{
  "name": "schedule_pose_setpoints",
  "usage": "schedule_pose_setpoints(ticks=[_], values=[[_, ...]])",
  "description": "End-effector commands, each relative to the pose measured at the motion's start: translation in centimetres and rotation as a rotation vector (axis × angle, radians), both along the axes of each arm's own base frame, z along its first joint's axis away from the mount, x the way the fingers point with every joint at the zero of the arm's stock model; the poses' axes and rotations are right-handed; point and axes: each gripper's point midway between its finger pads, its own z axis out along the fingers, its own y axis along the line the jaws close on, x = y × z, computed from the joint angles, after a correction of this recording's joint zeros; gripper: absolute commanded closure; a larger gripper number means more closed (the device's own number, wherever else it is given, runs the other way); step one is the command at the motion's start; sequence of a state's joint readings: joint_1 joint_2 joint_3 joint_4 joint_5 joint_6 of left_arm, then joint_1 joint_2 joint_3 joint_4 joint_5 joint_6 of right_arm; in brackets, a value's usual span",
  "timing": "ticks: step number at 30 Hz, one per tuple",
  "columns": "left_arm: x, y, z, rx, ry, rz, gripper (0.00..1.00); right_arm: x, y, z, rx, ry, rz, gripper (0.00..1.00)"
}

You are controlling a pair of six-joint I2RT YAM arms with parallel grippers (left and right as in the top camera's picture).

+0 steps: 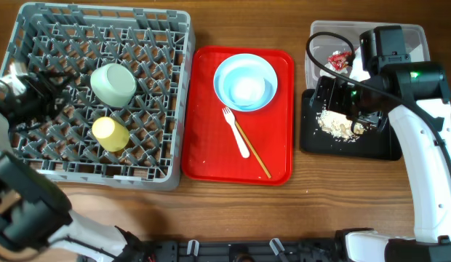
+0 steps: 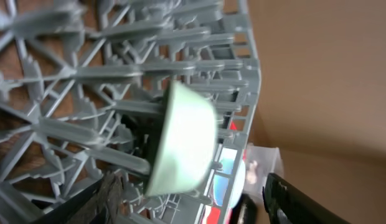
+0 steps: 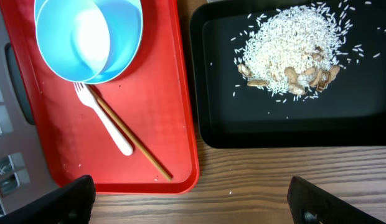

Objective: Sort waste into correct bins and load items into the dishwasher rack
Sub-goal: 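Set the green bowl upright in the rack and open left gripper, then move left gripper over to the blue bowl on the white plate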

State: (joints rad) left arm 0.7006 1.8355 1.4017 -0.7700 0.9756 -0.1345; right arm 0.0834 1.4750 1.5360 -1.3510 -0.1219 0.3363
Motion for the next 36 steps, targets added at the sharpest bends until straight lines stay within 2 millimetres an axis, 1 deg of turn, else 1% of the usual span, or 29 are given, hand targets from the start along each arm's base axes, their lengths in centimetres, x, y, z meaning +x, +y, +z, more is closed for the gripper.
schedule_pose_setpoints(ticks=[1,3,5,7,8,9,10,12,13,14,18,19,20,21,22,25,27,28,29,33,36], values=[[0.0,-2.2,5.6,0.203,-0.102,-0.039,0.22,0.0,-0.4,0.4,-0.015,-0.007,-0.014,0.00],[0.1,-4.2,7.2,0.285,-0.121,-0.066,0.21,-0.2,-0.4,0.3,-0.015,-0.001,-0.016,0.00],[0.3,-6.3,8.3,0.367,-0.134,-0.094,0.20,-0.3,-0.7,0.5,-0.015,-0.005,-0.023,0.00],[0.7,-9.3,9.3,0.430,-0.160,-0.145,0.17,-0.2,-1.4,0.7,-0.018,-0.014,-0.047,0.00],[0.9,-10.4,9.5,0.450,-0.170,-0.166,0.16,-0.2,-1.8,0.8,-0.018,-0.018,-0.062,0.00],[1.2,-12.1,9.8,0.474,-0.187,-0.198,0.15,-0.1,-2.5,1.0,-0.018,-0.023,-0.085,0.00],[1.5,-13.7,9.9,0.496,-0.204,-0.230,0.15,-0.2,-3.4,1.1,-0.018,-0.027,-0.116,0.00],[2.2,-17.7,10.0,0.535,-0.244,-0.308,0.15,-0.3,-5.2,1.4,-0.016,-0.034,-0.173,0.00],[2.5,-19.4,10.0,0.553,-0.261,-0.338,0.15,-0.5,-6.0,1.5,-0.016,-0.032,-0.199,0.00],[2.8,-21.4,9.9,0.574,-0.284,-0.374,0.14,-0.6,-6.6,1.5,-0.017,-0.030,-0.221,0.00],[3.6,-26.7,9.1,0.644,-0.332,-0.449,0.10,-1.0,-8.0,1.4,-0.025,-0.020,-0.243,0.00],[3.7,-28.6,8.6,0.666,-0.343,-0.476,0.09,-1.0,-8.2,1.4,-0.025,-0.021,-0.250,0.00],[3.8,-30.1,8.1,0.681,-0.351,-0.500,0.09,-1.0,-8.2,1.4,-0.025,-0.022,-0.250,0.00],[3.8,-31.2,7.6,0.694,-0.357,-0.520,0.08,-1.0,-8.2,1.4,-0.025,-0.024,-0.252,0.00],[3.8,-32.8,6.7,0.715,-0.357,-0.544,0.08,-1.0,-8.2,1.4,-0.024,-0.024,-0.252,0.00],[3.9,-36.1,4.4,0.747,-0.356,-0.600,0.06,-1.0,-8.2,1.4,-0.024,-0.023,-0.252,0.00],[3.6,-39.1,2.2,0.773,-0.383,-0.693,0.08,-1.0,-8.2,1.4,-0.024,-0.023,-0.252,0.00],[3.5,-40.0,1.5,0.780,-0.392,-0.719,0.09,-1.0,-8.2,1.4,-0.024,-0.023,-0.252,0.00],[3.4,-41.3,0.3,0.792,-0.398,-0.747,0.10,-1.0,-8.2,1.4,-0.024,-0.023,-0.252,0.00],[3.5,-44.2,-3.5,0.840,-0.388,-0.782,0.10,-1.0,-8.2,1.4,-0.025,-0.021,-0.251,0.00],[3.5,-45.4,-6.4,0.879,-0.365,-0.799,0.11,-1.1,-8.2,1.4,-0.024,-0.018,-0.251,0.00]])
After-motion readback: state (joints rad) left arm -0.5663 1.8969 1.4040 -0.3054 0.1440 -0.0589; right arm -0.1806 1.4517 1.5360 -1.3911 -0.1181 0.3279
